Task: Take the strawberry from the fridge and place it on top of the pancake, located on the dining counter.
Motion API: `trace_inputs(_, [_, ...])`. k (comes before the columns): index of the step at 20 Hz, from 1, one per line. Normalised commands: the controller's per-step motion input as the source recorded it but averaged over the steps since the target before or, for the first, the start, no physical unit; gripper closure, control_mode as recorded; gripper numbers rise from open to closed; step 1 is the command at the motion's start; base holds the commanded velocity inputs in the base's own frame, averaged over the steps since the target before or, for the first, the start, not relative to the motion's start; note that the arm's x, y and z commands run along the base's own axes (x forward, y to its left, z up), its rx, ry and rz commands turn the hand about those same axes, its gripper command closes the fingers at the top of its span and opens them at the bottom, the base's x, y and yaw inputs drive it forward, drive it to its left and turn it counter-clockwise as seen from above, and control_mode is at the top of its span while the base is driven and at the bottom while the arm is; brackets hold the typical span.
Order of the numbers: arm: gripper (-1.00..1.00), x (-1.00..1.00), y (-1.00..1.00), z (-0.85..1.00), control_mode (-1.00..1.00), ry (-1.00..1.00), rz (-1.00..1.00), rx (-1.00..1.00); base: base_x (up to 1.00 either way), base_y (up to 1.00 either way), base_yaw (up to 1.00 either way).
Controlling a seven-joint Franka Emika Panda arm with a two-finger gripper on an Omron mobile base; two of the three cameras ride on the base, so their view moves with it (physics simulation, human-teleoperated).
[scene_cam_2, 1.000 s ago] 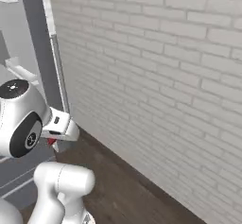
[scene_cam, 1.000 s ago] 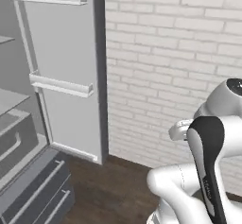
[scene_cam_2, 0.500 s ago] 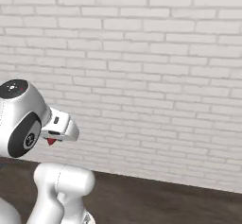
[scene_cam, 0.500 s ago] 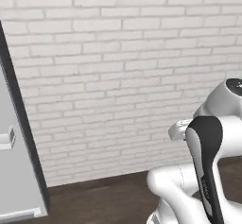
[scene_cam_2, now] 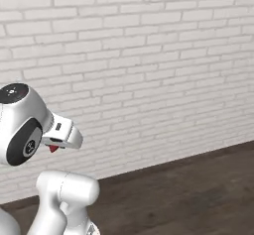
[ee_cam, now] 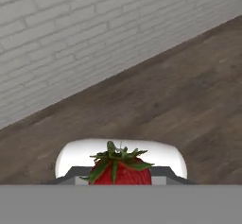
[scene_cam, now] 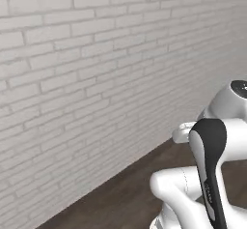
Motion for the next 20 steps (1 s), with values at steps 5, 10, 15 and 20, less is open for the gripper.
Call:
trace_inputs(5, [1.00,0.00,0.00,0.00,1.00,0.00,0.00,0.00,0.84,-0.10,-0.62])
trace_inputs(10, [1.00,0.00,0.00,0.00,1.00,0.00,0.00,0.00,0.85,-0.03,-0.63])
trace_inputs(15, [1.00,0.00,0.00,0.00,1.00,0.00,0.00,0.00,0.76,0.00,-0.68])
trace_inputs(20, [1.00,0.00,0.00,0.00,1.00,0.00,0.00,0.00,0.60,0.00,-0.73])
